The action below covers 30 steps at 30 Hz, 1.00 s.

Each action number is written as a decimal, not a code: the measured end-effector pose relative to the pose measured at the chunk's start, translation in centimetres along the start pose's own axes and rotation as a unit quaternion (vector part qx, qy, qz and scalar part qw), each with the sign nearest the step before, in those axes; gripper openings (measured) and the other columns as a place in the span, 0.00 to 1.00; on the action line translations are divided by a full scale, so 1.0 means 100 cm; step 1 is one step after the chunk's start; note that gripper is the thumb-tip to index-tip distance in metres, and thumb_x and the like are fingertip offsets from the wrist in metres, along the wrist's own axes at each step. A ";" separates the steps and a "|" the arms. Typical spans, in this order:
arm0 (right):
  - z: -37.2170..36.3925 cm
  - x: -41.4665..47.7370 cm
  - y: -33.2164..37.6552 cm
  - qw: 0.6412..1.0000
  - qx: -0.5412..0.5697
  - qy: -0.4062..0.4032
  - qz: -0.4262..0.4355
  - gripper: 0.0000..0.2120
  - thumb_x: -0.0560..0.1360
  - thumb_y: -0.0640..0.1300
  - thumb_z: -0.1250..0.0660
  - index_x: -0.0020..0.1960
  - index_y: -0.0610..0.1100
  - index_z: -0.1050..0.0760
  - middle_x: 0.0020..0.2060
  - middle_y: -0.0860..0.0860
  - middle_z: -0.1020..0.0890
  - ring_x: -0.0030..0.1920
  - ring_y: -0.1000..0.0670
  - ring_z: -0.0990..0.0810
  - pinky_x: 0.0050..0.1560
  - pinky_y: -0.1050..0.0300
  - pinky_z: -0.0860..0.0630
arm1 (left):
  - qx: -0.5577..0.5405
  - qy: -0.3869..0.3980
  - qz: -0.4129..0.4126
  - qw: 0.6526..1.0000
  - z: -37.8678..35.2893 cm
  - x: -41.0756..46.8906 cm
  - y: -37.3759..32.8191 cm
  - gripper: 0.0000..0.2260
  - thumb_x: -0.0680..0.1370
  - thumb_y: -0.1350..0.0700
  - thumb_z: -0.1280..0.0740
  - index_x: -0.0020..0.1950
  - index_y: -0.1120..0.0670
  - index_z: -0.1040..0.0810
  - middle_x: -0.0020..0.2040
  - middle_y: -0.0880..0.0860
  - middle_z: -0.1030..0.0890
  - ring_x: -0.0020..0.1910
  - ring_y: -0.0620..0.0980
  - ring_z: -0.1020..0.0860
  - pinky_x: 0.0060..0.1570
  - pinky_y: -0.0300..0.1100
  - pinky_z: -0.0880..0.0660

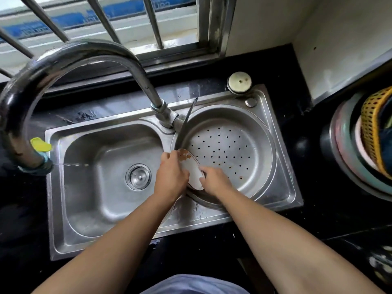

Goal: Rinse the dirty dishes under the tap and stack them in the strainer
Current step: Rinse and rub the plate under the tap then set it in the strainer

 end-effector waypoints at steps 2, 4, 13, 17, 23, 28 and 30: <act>-0.005 0.002 0.000 1.000 -0.020 0.017 0.006 0.24 0.81 0.50 0.38 0.76 0.58 0.32 0.67 0.41 0.23 0.64 0.38 0.22 0.62 0.47 0.25 | 0.008 -0.003 -0.008 1.000 -0.002 -0.001 0.004 0.21 0.75 0.61 0.32 0.69 0.56 0.27 0.64 0.58 0.27 0.55 0.65 0.20 0.54 0.53 0.23; -0.008 0.003 -0.002 0.999 -0.037 0.018 0.019 0.25 0.82 0.51 0.39 0.78 0.59 0.36 0.66 0.40 0.23 0.64 0.37 0.23 0.63 0.46 0.25 | 0.013 -0.008 -0.016 1.000 -0.004 -0.004 0.007 0.22 0.75 0.59 0.32 0.69 0.53 0.28 0.65 0.57 0.28 0.53 0.65 0.19 0.50 0.54 0.22; -0.014 0.003 -0.004 0.998 -0.033 -0.048 0.015 0.22 0.84 0.50 0.45 0.77 0.55 0.33 0.68 0.44 0.30 0.65 0.42 0.27 0.63 0.47 0.27 | -0.028 -0.016 0.001 0.999 -0.007 -0.014 0.016 0.33 0.74 0.55 0.31 0.78 0.52 0.35 0.72 0.55 0.30 0.63 0.61 0.22 0.58 0.52 0.24; -0.015 0.001 -0.004 0.997 -0.014 -0.079 0.009 0.21 0.84 0.48 0.44 0.75 0.53 0.30 0.65 0.48 0.30 0.64 0.44 0.27 0.62 0.49 0.26 | -0.040 -0.014 0.003 0.999 -0.008 -0.017 0.022 0.31 0.74 0.58 0.30 0.76 0.53 0.32 0.70 0.55 0.30 0.62 0.60 0.23 0.59 0.50 0.25; -0.011 0.000 -0.001 0.995 0.024 -0.094 0.000 0.20 0.83 0.47 0.42 0.74 0.47 0.28 0.69 0.46 0.34 0.65 0.42 0.26 0.66 0.47 0.26 | -0.048 -0.014 0.012 0.999 -0.013 -0.018 0.029 0.27 0.75 0.55 0.30 0.74 0.52 0.30 0.70 0.54 0.30 0.60 0.59 0.21 0.59 0.50 0.24; -0.011 -0.003 -0.004 0.993 0.013 -0.118 0.009 0.20 0.83 0.46 0.42 0.74 0.46 0.29 0.69 0.45 0.33 0.66 0.42 0.28 0.66 0.47 0.27 | -0.047 -0.018 0.015 0.999 -0.015 -0.020 0.030 0.27 0.75 0.55 0.30 0.74 0.52 0.29 0.71 0.55 0.30 0.61 0.60 0.22 0.61 0.51 0.24; -0.009 -0.004 -0.005 0.991 0.028 -0.127 0.005 0.20 0.83 0.46 0.42 0.73 0.46 0.29 0.69 0.45 0.32 0.66 0.41 0.28 0.66 0.47 0.27 | -0.048 -0.019 0.018 0.998 -0.014 -0.021 0.031 0.27 0.76 0.55 0.30 0.75 0.52 0.30 0.72 0.54 0.31 0.61 0.59 0.21 0.62 0.52 0.24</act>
Point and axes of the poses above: each hand's wrist, its own x-axis towards the middle knuckle, its own z-axis out of the back of the hand, y = z × x, the point moved 1 cm from there along x, towards the middle knuckle
